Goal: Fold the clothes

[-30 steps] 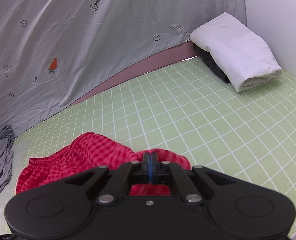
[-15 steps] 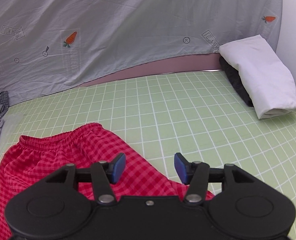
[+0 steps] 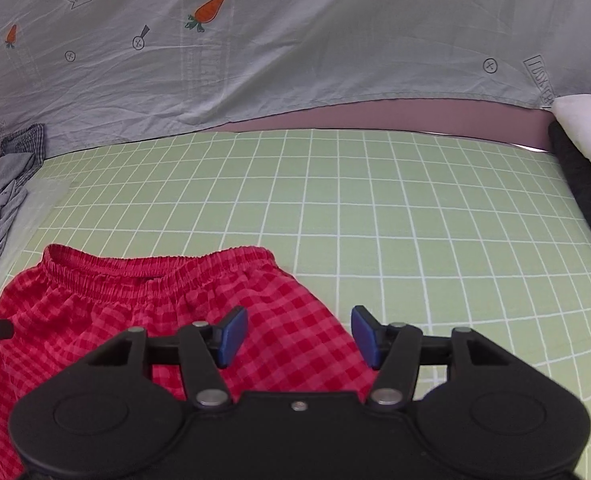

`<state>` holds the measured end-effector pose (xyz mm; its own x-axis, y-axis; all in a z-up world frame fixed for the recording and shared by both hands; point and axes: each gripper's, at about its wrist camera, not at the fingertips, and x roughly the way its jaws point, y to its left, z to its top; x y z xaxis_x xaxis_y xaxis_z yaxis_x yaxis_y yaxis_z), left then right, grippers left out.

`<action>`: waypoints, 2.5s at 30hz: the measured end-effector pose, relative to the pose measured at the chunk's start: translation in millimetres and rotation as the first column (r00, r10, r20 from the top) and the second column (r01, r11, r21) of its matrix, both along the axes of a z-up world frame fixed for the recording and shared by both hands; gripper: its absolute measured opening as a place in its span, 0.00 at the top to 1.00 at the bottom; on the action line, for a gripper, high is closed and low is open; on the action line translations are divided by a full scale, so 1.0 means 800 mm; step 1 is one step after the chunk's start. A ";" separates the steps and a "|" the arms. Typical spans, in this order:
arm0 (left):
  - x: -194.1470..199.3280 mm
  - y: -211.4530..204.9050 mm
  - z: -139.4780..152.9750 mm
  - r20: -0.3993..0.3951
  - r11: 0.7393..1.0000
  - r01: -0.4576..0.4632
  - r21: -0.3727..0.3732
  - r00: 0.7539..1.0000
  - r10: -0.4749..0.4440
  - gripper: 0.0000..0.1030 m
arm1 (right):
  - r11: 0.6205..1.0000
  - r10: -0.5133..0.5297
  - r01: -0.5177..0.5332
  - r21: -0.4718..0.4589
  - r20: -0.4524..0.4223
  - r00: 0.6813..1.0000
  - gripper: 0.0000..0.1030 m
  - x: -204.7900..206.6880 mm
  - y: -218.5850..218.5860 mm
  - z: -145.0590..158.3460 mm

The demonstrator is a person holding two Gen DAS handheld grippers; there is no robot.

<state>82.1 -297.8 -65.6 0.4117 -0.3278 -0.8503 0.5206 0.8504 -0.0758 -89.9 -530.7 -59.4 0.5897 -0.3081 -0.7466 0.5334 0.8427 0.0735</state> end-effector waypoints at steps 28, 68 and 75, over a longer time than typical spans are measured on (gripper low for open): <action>0.040 0.031 0.072 0.010 0.965 -0.053 -0.258 0.998 0.058 1.00 | 0.988 0.140 -0.130 -0.080 0.137 0.981 1.00 0.003 0.025 0.066; -0.056 0.052 -0.029 -0.171 0.997 -0.068 -0.037 0.983 0.060 0.42 | 0.981 -0.164 0.168 0.103 -0.043 0.986 0.58 -0.056 -0.030 -0.042; -0.069 0.032 -0.040 -0.166 1.000 -0.003 0.011 0.986 0.005 0.42 | 0.989 -0.105 0.110 0.098 -0.053 0.993 0.57 -0.042 -0.032 -0.054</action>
<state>27.1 -272.0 -97.6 0.2660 -0.3170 -0.9104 0.4980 0.8538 -0.1518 -123.4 -556.7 -102.6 0.5204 -0.2894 -0.8034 0.6254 0.7698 0.1278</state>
